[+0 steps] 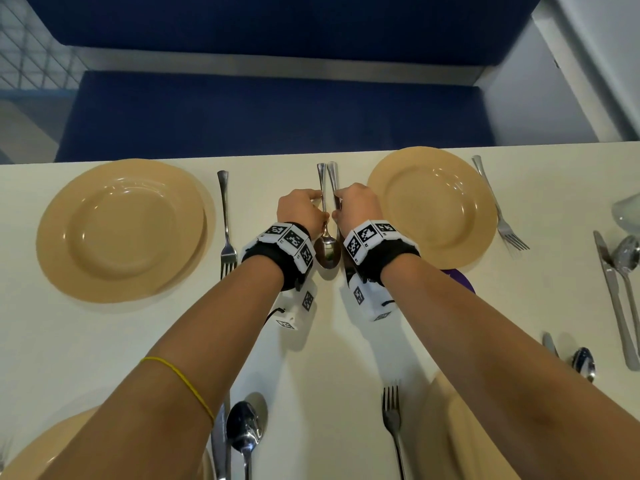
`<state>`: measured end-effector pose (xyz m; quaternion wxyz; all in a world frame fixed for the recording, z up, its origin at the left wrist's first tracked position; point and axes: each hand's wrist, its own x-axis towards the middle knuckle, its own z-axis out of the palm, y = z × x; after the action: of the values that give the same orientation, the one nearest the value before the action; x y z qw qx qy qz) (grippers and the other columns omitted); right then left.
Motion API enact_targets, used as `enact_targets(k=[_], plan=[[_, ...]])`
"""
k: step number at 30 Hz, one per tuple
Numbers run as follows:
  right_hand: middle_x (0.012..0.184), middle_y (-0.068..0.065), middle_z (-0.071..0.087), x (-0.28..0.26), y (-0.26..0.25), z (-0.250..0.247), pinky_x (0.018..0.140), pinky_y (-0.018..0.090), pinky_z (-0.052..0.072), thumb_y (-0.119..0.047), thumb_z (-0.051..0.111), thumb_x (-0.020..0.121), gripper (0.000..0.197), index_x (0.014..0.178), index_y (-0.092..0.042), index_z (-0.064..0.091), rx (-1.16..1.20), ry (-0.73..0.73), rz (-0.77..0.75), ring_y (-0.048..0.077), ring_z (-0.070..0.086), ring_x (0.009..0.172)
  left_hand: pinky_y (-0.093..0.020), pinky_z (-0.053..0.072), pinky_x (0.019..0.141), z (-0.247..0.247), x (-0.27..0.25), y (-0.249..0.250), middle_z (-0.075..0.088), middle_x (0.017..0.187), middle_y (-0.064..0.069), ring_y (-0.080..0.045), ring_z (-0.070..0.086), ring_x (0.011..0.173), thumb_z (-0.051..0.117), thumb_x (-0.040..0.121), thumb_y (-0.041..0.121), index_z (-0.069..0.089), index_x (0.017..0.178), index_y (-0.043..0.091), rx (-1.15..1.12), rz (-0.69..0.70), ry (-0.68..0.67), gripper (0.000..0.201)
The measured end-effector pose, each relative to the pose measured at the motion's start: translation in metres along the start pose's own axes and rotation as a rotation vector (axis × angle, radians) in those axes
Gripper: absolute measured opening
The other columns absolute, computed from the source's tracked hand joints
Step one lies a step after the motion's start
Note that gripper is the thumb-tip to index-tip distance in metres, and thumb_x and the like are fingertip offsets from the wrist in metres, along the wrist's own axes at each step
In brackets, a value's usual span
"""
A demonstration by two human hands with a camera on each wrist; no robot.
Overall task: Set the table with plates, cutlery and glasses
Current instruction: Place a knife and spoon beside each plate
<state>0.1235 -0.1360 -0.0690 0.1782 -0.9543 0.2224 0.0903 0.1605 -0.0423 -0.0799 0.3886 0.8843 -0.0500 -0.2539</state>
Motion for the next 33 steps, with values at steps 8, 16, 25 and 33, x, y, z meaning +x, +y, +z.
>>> enact_targets(k=[8, 16, 25, 33], plan=[[0.116, 0.015, 0.058, -0.0021, 0.0018, 0.0002, 0.085, 0.030, 0.046, -0.007, 0.054, 0.092, 0.028, 0.118, -0.007, 0.062, -0.005, -0.010, -0.007, 0.027, 0.058, 0.107, -0.032, 0.051, 0.095, 0.0006, -0.0049, 0.0029, 0.070, 0.110, -0.013, -0.025, 0.066, 0.102, 0.067, 0.082, 0.008, 0.058, 0.129, 0.013, 0.001, -0.018, 0.008, 0.048], [0.115, 0.016, 0.059, -0.0044, 0.0039, 0.0013, 0.084, 0.030, 0.047, -0.009, 0.056, 0.091, 0.026, 0.115, -0.005, 0.063, -0.026, -0.009, -0.004, 0.028, 0.059, 0.106, -0.034, 0.052, 0.094, 0.0005, -0.0066, 0.0050, 0.072, 0.103, -0.012, -0.025, 0.067, 0.099, 0.068, 0.081, 0.006, 0.058, 0.128, 0.012, 0.002, -0.020, -0.007, 0.048], [0.115, 0.015, 0.060, -0.0025, 0.0036, -0.0004, 0.085, 0.030, 0.047, -0.012, 0.058, 0.091, 0.027, 0.117, -0.006, 0.062, -0.020, -0.020, 0.003, 0.027, 0.059, 0.106, -0.033, 0.051, 0.095, 0.0023, -0.0070, 0.0048, 0.072, 0.103, -0.011, -0.024, 0.067, 0.098, 0.068, 0.080, 0.006, 0.059, 0.126, 0.012, 0.008, -0.007, -0.004, 0.048], [0.113, 0.016, 0.061, -0.0052, 0.0066, -0.0048, 0.086, 0.032, 0.048, -0.010, 0.057, 0.091, 0.027, 0.116, -0.005, 0.064, 0.026, -0.005, -0.003, 0.028, 0.060, 0.104, -0.034, 0.051, 0.096, 0.0023, -0.0089, 0.0054, 0.072, 0.102, -0.011, -0.023, 0.067, 0.100, 0.068, 0.082, 0.007, 0.058, 0.128, 0.011, 0.016, -0.002, -0.006, 0.047]])
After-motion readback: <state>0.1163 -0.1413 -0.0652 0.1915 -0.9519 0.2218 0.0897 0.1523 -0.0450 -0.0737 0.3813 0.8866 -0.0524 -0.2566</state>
